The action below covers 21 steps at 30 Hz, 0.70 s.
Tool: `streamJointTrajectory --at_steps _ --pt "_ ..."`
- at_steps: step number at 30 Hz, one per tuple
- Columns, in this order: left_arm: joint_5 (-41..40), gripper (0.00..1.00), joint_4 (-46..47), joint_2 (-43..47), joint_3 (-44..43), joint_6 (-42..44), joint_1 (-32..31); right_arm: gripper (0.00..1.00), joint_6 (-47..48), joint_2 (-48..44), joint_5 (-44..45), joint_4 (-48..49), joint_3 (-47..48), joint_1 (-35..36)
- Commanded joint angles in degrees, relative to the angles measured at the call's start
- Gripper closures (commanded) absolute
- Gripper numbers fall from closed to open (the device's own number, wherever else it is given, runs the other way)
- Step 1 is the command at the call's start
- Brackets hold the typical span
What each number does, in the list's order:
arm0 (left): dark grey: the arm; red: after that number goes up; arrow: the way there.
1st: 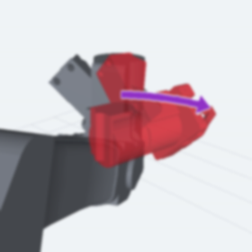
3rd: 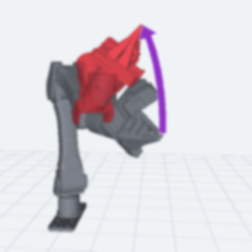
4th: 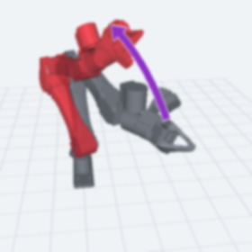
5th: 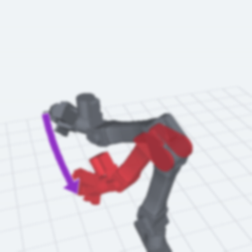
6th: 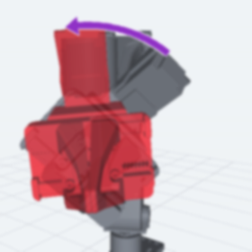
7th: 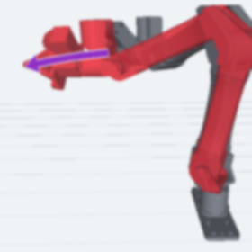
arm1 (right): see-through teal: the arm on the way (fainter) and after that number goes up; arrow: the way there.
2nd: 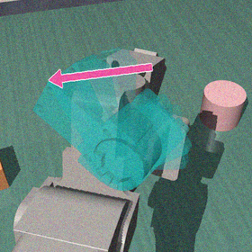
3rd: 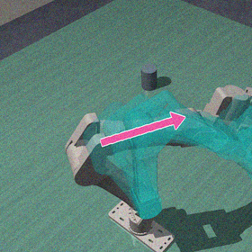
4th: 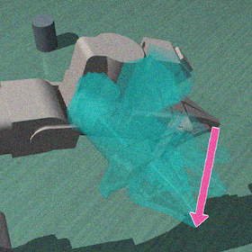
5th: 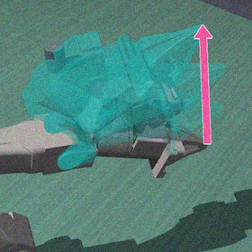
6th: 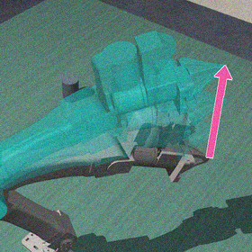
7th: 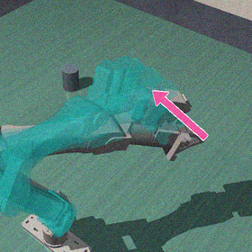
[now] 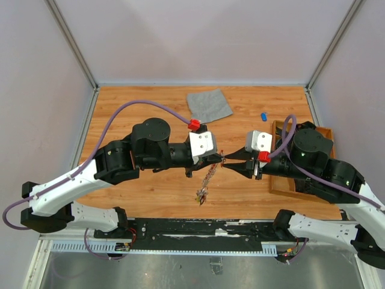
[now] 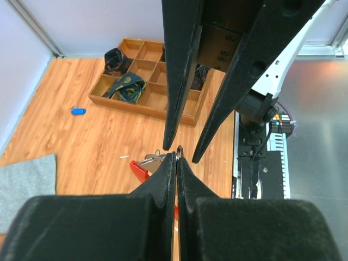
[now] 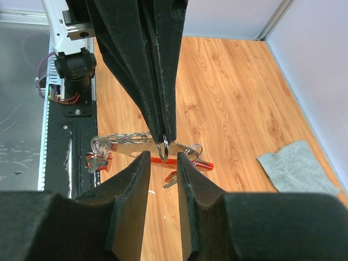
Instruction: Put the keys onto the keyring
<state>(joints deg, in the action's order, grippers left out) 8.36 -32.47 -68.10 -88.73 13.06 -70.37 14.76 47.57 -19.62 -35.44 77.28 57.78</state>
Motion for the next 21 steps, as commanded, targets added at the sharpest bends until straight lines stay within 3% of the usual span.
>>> streamJointTrajectory --at_steps 1,7,12,15,18,21 --pt "1.28 0.99 1.62 0.68 -1.93 0.90 -0.49 0.75 -0.85 0.05 -2.27 1.90 -0.61 -0.30" --pt "1.76 1.00 1.40 0.58 -1.97 1.09 -0.50 0.82 -0.96 0.48 -3.26 2.26 -0.98 -0.30" --pt "1.34 0.99 0.76 0.42 -2.15 1.48 -0.54 0.99 -1.03 0.53 -3.69 2.78 -1.00 -0.30" --pt "0.35 0.99 1.21 0.94 -1.79 1.33 -0.48 0.99 -1.26 -0.20 -3.01 3.77 -1.67 -0.30" --pt "0.09 0.87 4.38 3.04 -0.16 -0.18 -0.48 1.00 -2.13 -2.01 -1.32 7.27 -3.63 -0.30" --pt "-0.04 0.79 10.22 6.56 2.96 -2.12 -0.50 1.00 -4.78 -6.00 -1.80 17.81 -8.80 -0.30"
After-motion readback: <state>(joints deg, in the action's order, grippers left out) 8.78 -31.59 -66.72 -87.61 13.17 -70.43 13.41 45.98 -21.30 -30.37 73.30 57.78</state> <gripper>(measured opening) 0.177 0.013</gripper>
